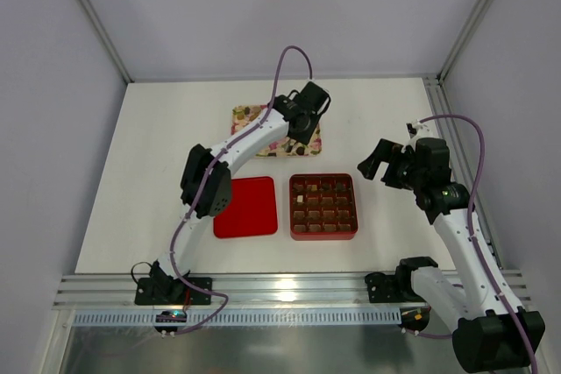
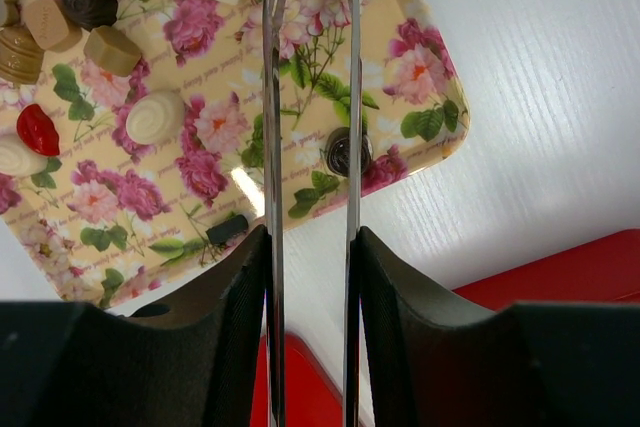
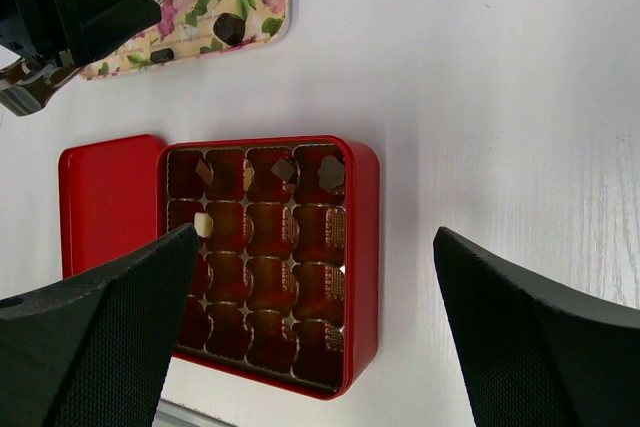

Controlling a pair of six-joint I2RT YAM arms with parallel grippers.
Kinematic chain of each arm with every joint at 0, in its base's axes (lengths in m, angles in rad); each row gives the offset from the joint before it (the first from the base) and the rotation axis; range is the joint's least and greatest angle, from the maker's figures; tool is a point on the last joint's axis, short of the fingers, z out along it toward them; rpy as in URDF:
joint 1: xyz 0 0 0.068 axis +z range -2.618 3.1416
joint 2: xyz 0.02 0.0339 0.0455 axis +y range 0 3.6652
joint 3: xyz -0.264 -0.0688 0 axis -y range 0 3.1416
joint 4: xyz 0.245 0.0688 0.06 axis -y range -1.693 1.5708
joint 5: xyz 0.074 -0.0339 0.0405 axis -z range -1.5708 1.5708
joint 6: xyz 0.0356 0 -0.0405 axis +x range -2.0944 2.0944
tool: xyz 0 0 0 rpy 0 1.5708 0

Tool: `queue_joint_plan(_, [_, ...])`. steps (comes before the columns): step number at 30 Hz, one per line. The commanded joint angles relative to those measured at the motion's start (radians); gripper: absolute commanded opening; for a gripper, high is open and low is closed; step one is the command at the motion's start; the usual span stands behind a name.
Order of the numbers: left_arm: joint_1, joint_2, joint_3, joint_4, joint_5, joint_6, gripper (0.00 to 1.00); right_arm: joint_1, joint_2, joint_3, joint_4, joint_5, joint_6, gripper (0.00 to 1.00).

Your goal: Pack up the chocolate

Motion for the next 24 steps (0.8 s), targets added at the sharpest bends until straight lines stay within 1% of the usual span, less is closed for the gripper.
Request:
queue_joint_plan(1, [0.006,-0.001,0.043,0.050,-0.004,0.020,0.39,0.001,-0.012,0.033,-0.007,0.002,-0.015,1.00])
queue_joint_plan(3, [0.004,0.002,0.045,0.050,-0.001,0.020,0.36,0.001,-0.012,0.033,-0.005,0.001,-0.017,1.00])
queue_joint_plan(10, [0.006,0.000,0.042,0.044,0.005,0.032,0.34,-0.001,-0.006,0.034,-0.004,0.002,-0.018,1.00])
queue_joint_plan(12, [0.006,0.002,0.043,0.043,0.002,0.041,0.30,-0.001,-0.004,0.034,-0.004,0.002,-0.020,1.00])
queue_joint_plan(15, [0.006,-0.004,0.043,0.034,-0.003,0.047,0.27,0.001,-0.004,0.036,-0.004,0.004,-0.020,1.00])
queue_joint_plan(24, [0.006,-0.072,0.045,0.000,-0.015,0.047,0.25,0.001,0.005,0.033,0.004,0.004,-0.018,1.00])
